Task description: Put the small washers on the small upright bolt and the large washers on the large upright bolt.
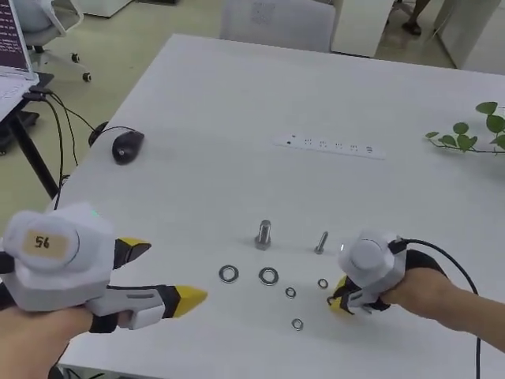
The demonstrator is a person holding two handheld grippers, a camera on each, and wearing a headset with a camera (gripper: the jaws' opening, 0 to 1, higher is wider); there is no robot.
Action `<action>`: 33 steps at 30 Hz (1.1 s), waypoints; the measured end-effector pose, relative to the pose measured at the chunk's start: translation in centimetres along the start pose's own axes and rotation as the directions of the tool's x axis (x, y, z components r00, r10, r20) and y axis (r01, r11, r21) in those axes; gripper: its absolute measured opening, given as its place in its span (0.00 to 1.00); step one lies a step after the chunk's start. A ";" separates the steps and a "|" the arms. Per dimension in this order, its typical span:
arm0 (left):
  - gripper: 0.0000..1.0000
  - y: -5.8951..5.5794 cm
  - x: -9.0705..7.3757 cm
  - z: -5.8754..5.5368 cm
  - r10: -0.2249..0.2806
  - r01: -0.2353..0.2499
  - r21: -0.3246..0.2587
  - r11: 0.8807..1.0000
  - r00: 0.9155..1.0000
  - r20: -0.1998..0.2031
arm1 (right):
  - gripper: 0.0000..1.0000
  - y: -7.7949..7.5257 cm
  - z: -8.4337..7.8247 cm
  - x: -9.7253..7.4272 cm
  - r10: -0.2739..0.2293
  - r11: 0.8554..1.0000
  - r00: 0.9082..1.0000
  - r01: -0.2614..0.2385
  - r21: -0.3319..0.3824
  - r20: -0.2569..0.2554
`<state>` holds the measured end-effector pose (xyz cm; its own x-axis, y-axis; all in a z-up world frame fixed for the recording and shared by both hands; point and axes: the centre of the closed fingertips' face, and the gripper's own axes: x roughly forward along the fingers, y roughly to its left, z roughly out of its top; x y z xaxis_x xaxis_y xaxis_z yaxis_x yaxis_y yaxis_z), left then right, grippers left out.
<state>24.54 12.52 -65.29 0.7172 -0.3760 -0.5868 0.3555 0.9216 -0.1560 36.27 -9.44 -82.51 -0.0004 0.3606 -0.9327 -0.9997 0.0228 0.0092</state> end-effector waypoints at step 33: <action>0.67 -0.2 0.0 -0.2 0.009 -0.008 0.016 1.000 1.000 -0.008 | 0.14 0.1 0.1 -0.2 -0.004 0.996 1.000 0.004 -0.086 -0.005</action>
<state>24.38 12.39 -65.46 0.7151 -0.3672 -0.5948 0.3589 0.9231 -0.1383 36.20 -9.45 -82.33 0.0039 0.3557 -0.9346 -0.9981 -0.0558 -0.0254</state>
